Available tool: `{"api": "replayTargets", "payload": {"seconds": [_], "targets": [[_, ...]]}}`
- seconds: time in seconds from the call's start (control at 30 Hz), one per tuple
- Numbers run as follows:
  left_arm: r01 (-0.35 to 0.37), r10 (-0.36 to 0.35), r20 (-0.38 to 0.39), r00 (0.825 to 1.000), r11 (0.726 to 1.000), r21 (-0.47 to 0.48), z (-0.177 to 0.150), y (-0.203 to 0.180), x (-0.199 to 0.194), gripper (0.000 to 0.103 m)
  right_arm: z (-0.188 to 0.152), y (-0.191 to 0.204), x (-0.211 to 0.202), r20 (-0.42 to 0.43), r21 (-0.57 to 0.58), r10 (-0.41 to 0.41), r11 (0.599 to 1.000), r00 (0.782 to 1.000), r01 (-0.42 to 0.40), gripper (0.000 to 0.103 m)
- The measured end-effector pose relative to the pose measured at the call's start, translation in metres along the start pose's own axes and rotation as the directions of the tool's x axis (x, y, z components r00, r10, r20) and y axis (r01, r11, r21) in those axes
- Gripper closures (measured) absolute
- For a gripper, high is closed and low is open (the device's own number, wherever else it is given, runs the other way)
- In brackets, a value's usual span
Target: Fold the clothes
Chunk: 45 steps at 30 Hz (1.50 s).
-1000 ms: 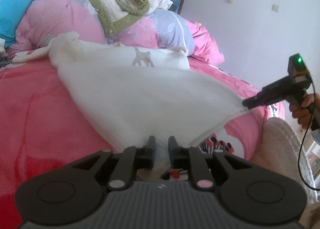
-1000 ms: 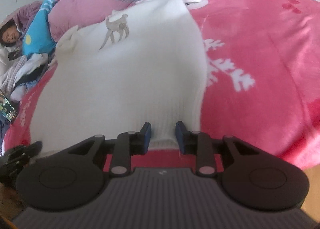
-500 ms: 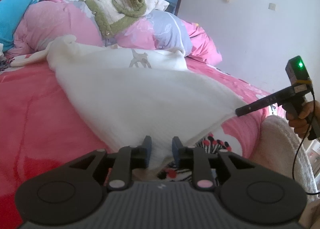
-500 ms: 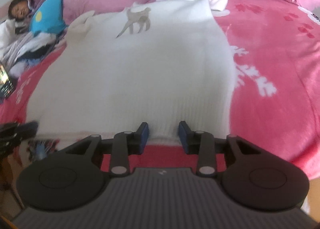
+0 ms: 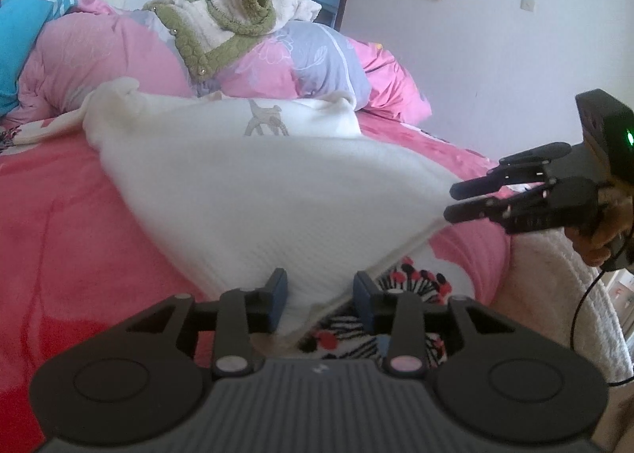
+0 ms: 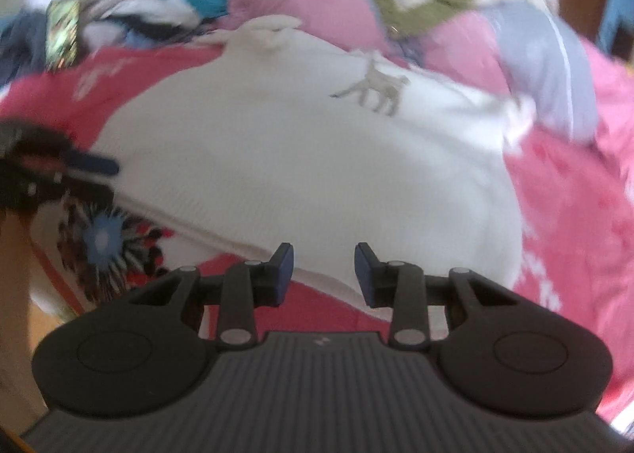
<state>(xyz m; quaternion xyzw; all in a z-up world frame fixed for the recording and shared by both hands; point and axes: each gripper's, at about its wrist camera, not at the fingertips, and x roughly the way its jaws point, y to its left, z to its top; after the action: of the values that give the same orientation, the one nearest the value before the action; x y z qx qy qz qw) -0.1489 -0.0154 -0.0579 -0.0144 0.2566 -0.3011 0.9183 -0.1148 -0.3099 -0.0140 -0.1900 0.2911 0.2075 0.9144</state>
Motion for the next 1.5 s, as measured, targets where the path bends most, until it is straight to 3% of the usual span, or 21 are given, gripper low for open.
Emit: {"api": "replayTargets", "payload": {"seconds": [0.2, 0.43, 0.57, 0.67, 1.13, 1.33, 1.5], "targets": [[0.001, -0.001, 0.0, 1.0, 1.0, 0.001, 0.0, 0.001, 0.0, 0.064, -0.003, 0.032, 0.003, 0.004, -0.231, -0.069, 0.971, 0.998, 0.068, 0.071], [0.002, -0.002, 0.001, 1.0, 1.0, 0.0, -0.001, 0.001, 0.0, 0.064, -0.002, 0.044, 0.007, 0.021, -0.338, -0.106, 0.935, 0.994, 0.107, 0.075], [0.003, -0.003, 0.001, 1.0, 1.0, 0.0, 0.0, 0.001, 0.0, 0.063, -0.004, 0.046, 0.008, 0.014, -0.34, -0.096, 0.935, 0.995, 0.095, 0.096], [0.004, -0.004, 0.002, 1.0, 1.0, 0.003, -0.001, 0.0, 0.0, 0.062, -0.005, 0.046, 0.006, 0.023, -0.335, -0.091, 0.938, 0.996, 0.093, 0.102], [-0.001, 0.001, 0.004, 1.0, 1.0, -0.005, 0.0, -0.002, -0.004, 0.061, -0.012, 0.043, 0.0, 0.007, -0.273, -0.024, 0.962, 1.0, 0.025, 0.103], [-0.034, 0.035, 0.021, 0.999, 0.998, -0.05, 0.007, 0.005, -0.032, 0.06, -0.005, 0.006, 0.0, 0.087, -0.027, 0.102, 0.995, 0.991, -0.1, 0.098], [-0.084, 0.087, 0.027, 0.996, 0.991, -0.104, 0.03, 0.024, -0.021, 0.061, 0.002, -0.024, 0.0, 0.177, 0.174, 0.188, 0.96, 0.966, -0.218, 0.087]]}}
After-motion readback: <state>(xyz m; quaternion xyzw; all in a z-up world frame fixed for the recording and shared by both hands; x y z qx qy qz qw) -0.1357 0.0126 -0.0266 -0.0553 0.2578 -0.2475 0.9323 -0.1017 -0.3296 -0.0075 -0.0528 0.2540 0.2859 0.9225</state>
